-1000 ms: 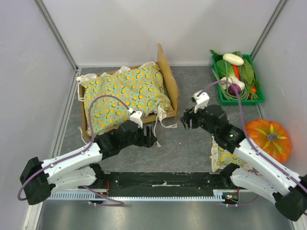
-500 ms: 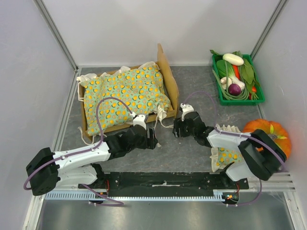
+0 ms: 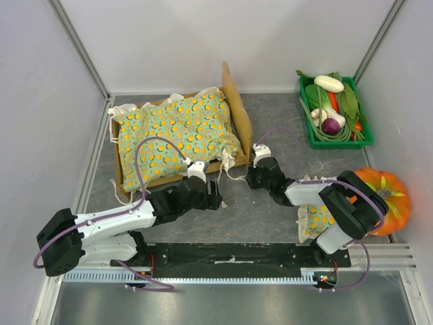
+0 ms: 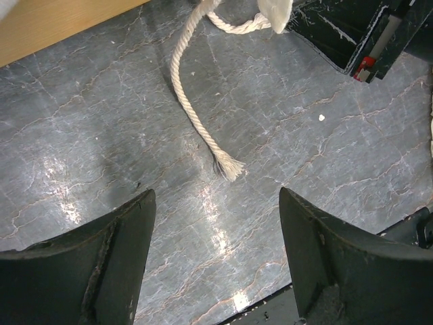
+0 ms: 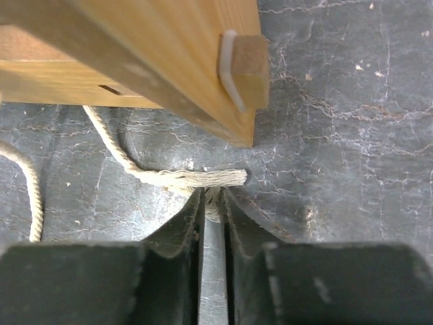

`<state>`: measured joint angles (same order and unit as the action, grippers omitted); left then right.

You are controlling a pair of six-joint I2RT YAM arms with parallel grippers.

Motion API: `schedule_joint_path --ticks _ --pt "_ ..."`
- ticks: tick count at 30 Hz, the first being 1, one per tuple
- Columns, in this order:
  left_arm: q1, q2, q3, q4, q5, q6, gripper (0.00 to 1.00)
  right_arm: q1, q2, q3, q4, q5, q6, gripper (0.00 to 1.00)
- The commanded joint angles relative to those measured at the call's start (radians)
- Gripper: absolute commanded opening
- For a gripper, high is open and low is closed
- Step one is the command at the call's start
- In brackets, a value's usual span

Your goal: Set up the pet bed

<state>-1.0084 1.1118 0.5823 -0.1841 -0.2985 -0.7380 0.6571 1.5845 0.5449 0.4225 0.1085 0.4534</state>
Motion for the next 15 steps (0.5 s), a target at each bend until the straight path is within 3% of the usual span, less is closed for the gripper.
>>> schedule_joint_path --ticks 1,2,5,12,13,15 --pt "-0.006 -0.007 0.017 0.043 -0.033 -0.021 0.79 0.003 0.015 -0.051 0.033 -0.018 0.025 0.13" --pt "-0.006 -0.003 0.017 0.043 -0.03 -0.021 0.79 0.003 -0.003 -0.057 0.032 -0.029 0.025 0.07" --pt "-0.006 0.002 0.017 0.048 -0.022 -0.02 0.79 0.013 -0.067 -0.083 0.0 -0.038 0.037 0.03" --pt "-0.006 0.009 0.014 0.058 -0.019 -0.024 0.77 0.105 -0.317 -0.189 -0.174 -0.055 0.114 0.0" --pt "-0.006 0.011 0.013 0.061 -0.019 -0.026 0.77 0.114 -0.342 -0.218 -0.2 -0.055 0.14 0.01" --pt "-0.006 0.013 0.011 0.063 -0.021 -0.027 0.77 0.127 -0.394 -0.238 -0.224 -0.05 0.159 0.16"
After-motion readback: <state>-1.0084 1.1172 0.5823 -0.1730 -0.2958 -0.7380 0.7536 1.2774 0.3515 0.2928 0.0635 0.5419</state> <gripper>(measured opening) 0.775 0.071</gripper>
